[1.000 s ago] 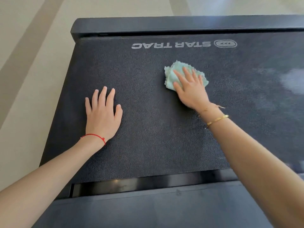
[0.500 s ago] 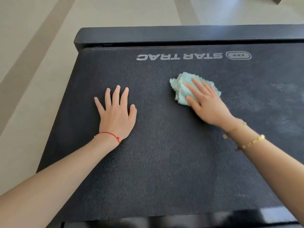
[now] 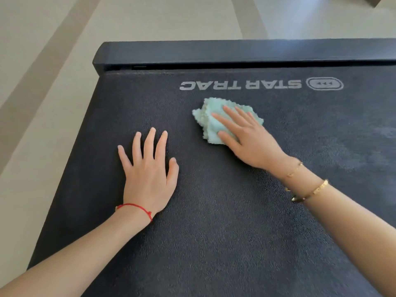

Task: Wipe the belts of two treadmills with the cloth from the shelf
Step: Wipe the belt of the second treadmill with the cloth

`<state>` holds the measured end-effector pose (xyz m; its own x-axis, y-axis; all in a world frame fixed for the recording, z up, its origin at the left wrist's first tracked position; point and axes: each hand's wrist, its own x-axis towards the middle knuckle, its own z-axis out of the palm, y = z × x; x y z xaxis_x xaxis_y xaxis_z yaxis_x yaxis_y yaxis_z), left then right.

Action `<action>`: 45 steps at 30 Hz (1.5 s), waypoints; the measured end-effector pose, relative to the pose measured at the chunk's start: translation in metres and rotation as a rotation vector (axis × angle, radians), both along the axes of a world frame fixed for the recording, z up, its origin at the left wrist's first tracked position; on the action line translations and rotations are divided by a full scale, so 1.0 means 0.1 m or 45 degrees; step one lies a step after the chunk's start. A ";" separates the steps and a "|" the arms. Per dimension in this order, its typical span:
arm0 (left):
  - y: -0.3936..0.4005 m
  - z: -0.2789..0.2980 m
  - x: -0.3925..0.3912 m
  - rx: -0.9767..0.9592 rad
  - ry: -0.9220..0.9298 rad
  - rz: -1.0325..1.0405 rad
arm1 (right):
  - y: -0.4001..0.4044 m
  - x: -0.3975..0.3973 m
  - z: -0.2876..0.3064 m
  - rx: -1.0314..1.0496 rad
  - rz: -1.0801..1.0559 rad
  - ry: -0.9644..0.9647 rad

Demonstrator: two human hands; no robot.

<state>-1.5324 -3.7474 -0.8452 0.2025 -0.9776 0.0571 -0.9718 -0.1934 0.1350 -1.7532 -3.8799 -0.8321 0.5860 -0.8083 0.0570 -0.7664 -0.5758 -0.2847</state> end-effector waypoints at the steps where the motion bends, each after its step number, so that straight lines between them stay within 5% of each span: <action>1: 0.00 0.00 0.00 0.004 -0.008 0.002 | -0.16 -0.10 0.00 0.005 -0.092 -0.002; 7: -0.01 0.00 -0.01 0.002 -0.023 0.012 | -1.18 0.38 0.02 0.051 -0.542 0.134; 13: -0.01 0.00 -0.01 -0.028 -0.024 0.018 | -0.61 1.22 0.00 0.023 -0.026 0.104; 17: -0.02 -0.01 0.00 -0.028 -0.012 0.016 | -0.32 0.63 0.00 -0.001 0.120 -0.013; 25: -0.01 -0.01 -0.01 -0.019 -0.011 0.026 | -1.25 0.03 -0.02 0.011 -0.626 0.080; 35: 0.00 -0.04 -0.01 -0.078 0.024 0.022 | 0.54 -0.09 -0.01 0.025 0.179 -0.060; 42: 0.01 -0.01 -0.01 -0.073 0.054 0.015 | -0.29 -0.49 -0.03 0.009 -0.462 0.022; 45: 0.02 -0.01 0.00 -0.068 0.070 0.018 | 0.10 -0.36 -0.04 -0.027 -0.339 0.023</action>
